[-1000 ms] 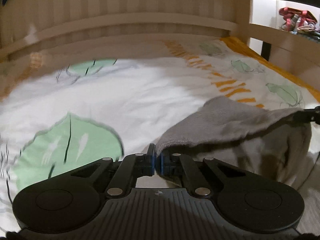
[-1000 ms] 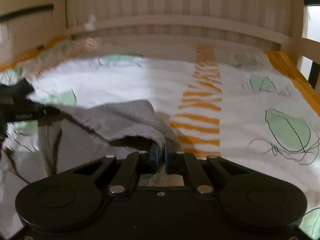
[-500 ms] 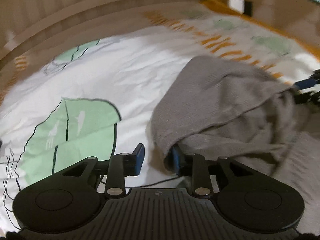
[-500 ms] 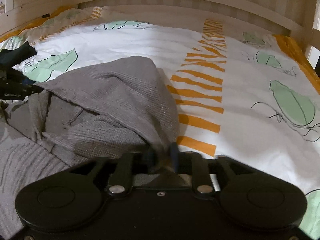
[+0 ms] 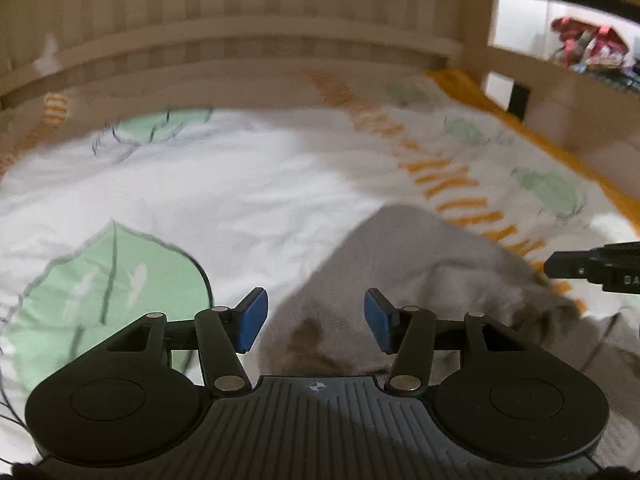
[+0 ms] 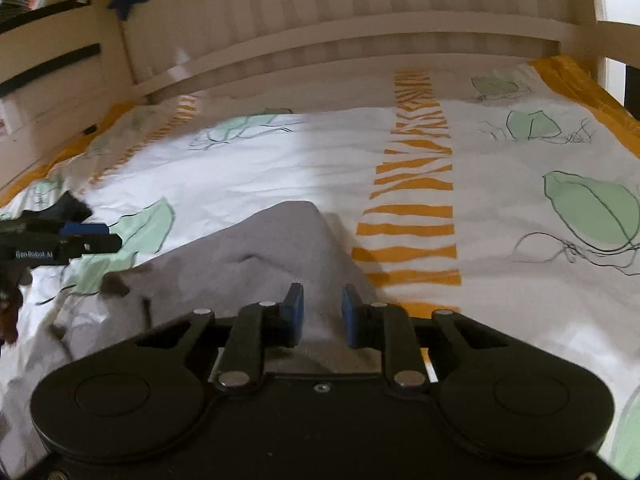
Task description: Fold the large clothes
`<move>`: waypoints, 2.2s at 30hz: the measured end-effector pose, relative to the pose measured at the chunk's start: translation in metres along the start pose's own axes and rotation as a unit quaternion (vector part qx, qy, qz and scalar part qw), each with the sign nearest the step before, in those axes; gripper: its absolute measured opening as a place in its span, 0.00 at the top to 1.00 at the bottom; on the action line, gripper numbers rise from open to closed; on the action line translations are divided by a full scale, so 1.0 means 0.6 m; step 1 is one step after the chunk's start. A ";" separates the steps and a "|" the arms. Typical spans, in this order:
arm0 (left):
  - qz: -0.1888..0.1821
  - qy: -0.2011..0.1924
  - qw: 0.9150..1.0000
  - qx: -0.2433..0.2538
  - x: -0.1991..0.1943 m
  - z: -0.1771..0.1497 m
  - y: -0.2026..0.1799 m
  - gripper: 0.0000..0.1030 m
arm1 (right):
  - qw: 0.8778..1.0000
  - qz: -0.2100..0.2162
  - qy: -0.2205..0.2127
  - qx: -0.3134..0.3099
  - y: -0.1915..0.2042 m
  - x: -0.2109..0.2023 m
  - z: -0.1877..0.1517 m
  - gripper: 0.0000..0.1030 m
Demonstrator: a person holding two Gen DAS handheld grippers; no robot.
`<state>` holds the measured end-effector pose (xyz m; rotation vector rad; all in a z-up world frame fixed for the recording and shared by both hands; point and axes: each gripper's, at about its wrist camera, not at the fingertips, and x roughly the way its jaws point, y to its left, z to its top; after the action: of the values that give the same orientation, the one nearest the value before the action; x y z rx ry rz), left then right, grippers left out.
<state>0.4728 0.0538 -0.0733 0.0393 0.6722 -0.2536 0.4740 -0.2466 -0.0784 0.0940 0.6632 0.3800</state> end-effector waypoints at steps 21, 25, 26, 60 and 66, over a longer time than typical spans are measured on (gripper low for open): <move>-0.054 0.022 0.998 -0.036 0.000 0.050 0.037 0.40 | 0.999 0.040 0.015 -0.007 -0.024 -0.018 0.012 0.47; -0.063 0.049 0.997 -0.023 0.056 0.072 0.025 0.40 | 0.999 0.038 0.024 0.009 -0.038 0.024 0.046 0.47; -0.065 0.056 0.996 -0.023 0.068 0.071 0.025 0.40 | 0.999 0.040 0.025 0.014 -0.041 0.033 0.051 0.46; -0.106 -0.090 0.987 0.077 -0.127 -0.063 -0.023 0.96 | 0.990 0.097 -0.051 -0.086 0.029 -0.078 0.002 0.90; -0.141 -0.078 0.978 0.132 -0.212 -0.152 -0.043 0.95 | 0.983 0.108 -0.034 -0.147 0.069 -0.158 -0.077 0.90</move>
<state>0.3149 0.0675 -0.0644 0.1783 0.4824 -0.6120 0.3642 -0.2451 -0.0512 -0.1027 0.5240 0.6771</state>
